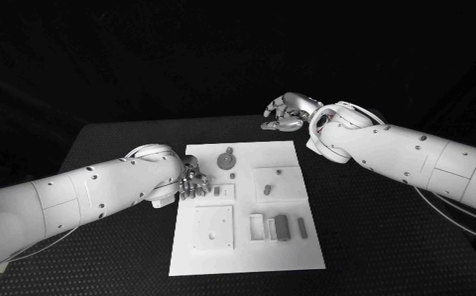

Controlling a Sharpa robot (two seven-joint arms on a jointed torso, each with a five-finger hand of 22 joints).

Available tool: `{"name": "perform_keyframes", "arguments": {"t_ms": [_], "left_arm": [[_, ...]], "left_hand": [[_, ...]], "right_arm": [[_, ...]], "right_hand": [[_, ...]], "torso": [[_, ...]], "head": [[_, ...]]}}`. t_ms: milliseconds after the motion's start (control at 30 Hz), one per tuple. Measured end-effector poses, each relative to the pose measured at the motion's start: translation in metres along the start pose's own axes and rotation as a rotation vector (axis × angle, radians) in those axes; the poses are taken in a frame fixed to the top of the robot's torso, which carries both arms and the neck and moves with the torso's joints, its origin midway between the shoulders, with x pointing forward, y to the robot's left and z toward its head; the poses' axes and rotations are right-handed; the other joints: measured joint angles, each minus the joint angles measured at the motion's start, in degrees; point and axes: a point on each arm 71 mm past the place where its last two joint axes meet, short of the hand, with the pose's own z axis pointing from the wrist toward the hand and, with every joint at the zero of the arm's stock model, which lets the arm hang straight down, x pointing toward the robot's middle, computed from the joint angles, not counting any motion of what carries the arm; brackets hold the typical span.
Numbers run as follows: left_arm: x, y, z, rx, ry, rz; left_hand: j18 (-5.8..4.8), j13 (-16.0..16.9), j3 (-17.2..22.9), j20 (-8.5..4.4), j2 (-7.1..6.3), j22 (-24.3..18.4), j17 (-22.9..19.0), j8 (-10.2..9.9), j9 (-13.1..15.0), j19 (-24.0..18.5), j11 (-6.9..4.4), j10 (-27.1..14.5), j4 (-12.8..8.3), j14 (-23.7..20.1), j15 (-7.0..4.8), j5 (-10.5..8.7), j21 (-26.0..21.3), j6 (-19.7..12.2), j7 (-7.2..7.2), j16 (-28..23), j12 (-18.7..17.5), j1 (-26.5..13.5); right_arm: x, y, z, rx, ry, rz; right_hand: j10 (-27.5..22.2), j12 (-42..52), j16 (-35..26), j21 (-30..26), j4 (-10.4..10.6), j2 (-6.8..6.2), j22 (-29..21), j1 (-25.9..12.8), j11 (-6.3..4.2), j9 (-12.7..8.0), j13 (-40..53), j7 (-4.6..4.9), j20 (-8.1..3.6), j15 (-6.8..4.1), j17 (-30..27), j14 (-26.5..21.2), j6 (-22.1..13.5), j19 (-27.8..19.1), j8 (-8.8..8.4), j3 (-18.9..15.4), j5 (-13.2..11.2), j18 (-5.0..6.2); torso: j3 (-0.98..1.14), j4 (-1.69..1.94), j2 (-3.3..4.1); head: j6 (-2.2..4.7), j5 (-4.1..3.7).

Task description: Assemble the parts on the task board

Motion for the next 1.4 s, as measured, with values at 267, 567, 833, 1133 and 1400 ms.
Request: {"name": "perform_keyframes", "arguments": {"t_ms": [267, 567, 833, 1133, 1400], "left_arm": [[0.001, 0.001, 0.000, -0.003, 0.007, 0.013], [0.003, 0.004, 0.000, -0.007, 0.011, 0.014], [0.001, 0.009, 0.000, -0.011, -0.007, 0.001], [-0.005, 0.021, -0.004, -0.013, -0.053, -0.056], [-0.023, 0.042, -0.017, 0.051, -0.116, -0.256]], "left_hand": [[0.00, 0.1, -0.7, 0.00, -2.04, 0.3, 0.0, 0.0, 0.0, 0.0, -0.14, 0.1, 0.7, 0.0, 0.00, 0.01, 0.0, 0.2, -0.21, 0.2, 0.2, -1.0], [-0.03, 0.3, -4.1, -0.21, -6.87, 0.5, -0.2, 0.0, 0.1, 0.2, -0.43, 0.0, 2.8, 0.0, 0.00, 0.01, 0.0, 0.4, -0.40, 0.6, 0.4, -5.6], [-0.03, 0.4, -8.2, -0.20, -8.12, 0.5, -0.5, 0.0, 0.2, 0.2, -0.63, -0.2, 2.8, 0.0, 0.00, 0.05, -0.5, 0.4, -0.40, 0.9, 0.4, -10.7], [0.58, 0.4, -8.8, -0.20, -7.79, 0.4, -0.9, -0.3, 0.1, 0.2, -0.48, -1.1, 2.6, -0.7, -0.36, 0.05, -1.4, -0.5, -0.10, 0.9, 0.4, -11.9], [1.07, -1.8, -7.8, 2.66, -6.00, -1.5, -3.5, -3.9, -1.4, -6.1, 3.38, -8.8, -1.2, -7.4, 3.06, 0.56, -4.9, -8.0, 3.63, -2.7, -3.6, -5.3]], "right_arm": [[0.000, 0.000, 0.000, 0.000, 0.001, 0.000], [0.000, 0.000, 0.000, 0.001, 0.001, 0.000], [0.000, -0.001, 0.000, 0.003, 0.001, 0.000], [0.006, 0.001, 0.000, -0.006, 0.011, -0.001], [0.022, 0.016, -0.001, -0.077, 0.045, -0.046]], "right_hand": [[0.0, 0.0, 0.0, 0.0, 0.0, 0.00, 0.0, 0.0, 0.00, 0.0, 0.0, 0.04, -0.03, 0.00, 0.0, 0.0, 0.0, 0.0, 0.00, 0.0, 0.0, 0.00], [0.0, 0.0, 0.0, 0.0, 0.2, 0.00, 0.0, 0.0, 0.00, 0.0, 0.0, 0.04, -0.11, 0.00, 0.0, 0.0, 0.0, 0.1, 0.00, -0.2, 0.0, 0.00], [0.0, 0.0, 0.0, 0.0, 0.2, 0.00, 0.0, 0.0, 0.00, 0.0, 0.0, 0.04, -0.03, 0.00, 0.0, 0.0, 0.0, 0.2, 0.00, -0.2, 0.0, 0.00], [-0.1, 0.3, 0.0, 0.0, 0.0, 0.26, 0.0, 1.2, 0.13, 0.0, -0.2, 0.04, -0.13, -0.03, 0.0, 0.0, 0.0, 0.1, 0.00, 0.0, 0.0, 0.00], [-0.5, 0.0, 0.0, 0.0, -5.4, 3.89, 0.0, 5.3, -0.10, 0.3, -1.1, 0.04, -0.21, -0.25, 0.1, -0.2, 0.0, 0.0, 0.49, -0.5, 0.0, 0.00]], "torso": [[-0.02, 0.06, -0.05], [-0.07, 0.10, -0.06], [-0.11, 0.10, -0.06], [-0.13, 0.10, -0.07], [-0.14, 0.20, -0.14]], "head": [[-0.11, -0.09], [-0.08, -0.16], [-0.01, -0.19], [0.15, -0.23], [0.51, -0.20]]}}
